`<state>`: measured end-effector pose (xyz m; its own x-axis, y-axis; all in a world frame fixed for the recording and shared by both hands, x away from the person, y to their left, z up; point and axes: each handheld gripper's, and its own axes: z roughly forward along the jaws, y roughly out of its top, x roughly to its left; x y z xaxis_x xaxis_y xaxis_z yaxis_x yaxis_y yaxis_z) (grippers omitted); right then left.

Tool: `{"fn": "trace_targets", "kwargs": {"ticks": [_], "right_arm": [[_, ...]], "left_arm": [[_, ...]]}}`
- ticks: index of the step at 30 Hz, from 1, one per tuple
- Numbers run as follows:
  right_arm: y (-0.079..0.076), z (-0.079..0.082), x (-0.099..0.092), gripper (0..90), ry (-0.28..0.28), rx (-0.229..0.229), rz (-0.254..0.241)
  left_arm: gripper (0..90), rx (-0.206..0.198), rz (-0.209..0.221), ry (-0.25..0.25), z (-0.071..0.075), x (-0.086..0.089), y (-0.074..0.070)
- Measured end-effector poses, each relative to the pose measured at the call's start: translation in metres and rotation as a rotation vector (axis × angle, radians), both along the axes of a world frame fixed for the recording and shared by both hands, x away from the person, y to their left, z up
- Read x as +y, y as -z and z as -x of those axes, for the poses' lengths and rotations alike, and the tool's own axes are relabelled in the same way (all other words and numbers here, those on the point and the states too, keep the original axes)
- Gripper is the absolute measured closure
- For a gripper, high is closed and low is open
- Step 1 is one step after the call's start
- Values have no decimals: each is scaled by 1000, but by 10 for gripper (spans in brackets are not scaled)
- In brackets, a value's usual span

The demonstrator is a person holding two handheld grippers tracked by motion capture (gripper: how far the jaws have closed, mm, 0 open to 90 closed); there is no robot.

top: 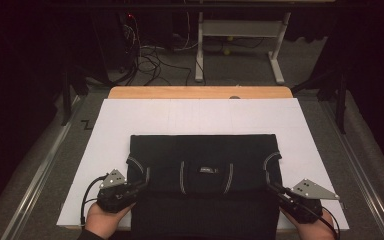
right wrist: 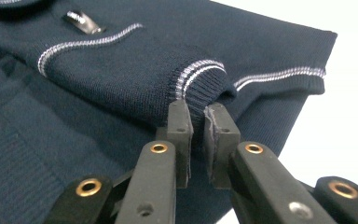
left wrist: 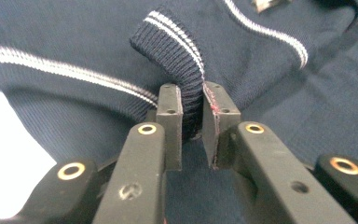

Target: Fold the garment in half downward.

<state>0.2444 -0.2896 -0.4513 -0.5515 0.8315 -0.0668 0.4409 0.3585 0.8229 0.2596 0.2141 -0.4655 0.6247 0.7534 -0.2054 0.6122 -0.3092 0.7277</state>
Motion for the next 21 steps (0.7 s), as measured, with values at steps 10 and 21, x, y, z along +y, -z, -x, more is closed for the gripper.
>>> {"fn": "trace_targets", "kwargs": {"ticks": [10,21], "right_arm": [[5,0,-12,631,52,38,-51],[-11,-20,-1,521,61,-24,-103]], "left_arm": [[423,-8,6,-68,-3,9,1],[310,-39,83,-52,-36,-14,-25]]}}
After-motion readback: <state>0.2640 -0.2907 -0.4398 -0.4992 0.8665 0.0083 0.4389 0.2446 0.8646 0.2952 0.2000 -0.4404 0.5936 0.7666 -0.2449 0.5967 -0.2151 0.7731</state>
